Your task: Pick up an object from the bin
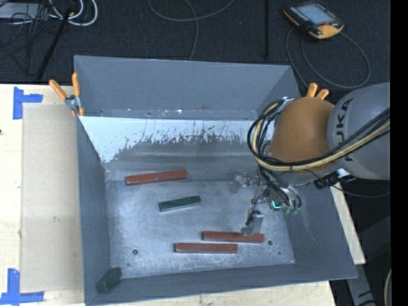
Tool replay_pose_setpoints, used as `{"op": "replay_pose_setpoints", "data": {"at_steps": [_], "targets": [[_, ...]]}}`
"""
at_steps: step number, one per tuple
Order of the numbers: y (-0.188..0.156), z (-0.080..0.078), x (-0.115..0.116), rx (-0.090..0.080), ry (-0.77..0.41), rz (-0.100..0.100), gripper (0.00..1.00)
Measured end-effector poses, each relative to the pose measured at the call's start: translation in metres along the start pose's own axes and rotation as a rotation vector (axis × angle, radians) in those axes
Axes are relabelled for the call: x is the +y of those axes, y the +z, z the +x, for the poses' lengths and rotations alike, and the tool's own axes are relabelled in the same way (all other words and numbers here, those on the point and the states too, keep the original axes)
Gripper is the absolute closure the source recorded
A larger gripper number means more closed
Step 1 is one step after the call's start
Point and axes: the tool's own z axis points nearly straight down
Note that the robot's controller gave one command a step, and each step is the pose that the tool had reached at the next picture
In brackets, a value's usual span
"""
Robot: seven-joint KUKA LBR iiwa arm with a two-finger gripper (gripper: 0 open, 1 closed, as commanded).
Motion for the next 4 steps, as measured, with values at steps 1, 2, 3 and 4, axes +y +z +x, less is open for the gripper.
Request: {"op": "replay_pose_setpoints", "data": {"at_steps": [1, 2, 3, 4], "targets": [[-0.011, 0.014, 0.002, -0.004, 0.34, 0.0, 0.0], [-0.014, 0.018, 0.002, -0.006, 0.349, 0.001, 0.0], [0.004, 0.033, 0.013, -0.013, 0.41, 0.001, 0.0], [0.029, 0.047, 0.015, -0.002, 0.659, 0.0, 0.0]]}}
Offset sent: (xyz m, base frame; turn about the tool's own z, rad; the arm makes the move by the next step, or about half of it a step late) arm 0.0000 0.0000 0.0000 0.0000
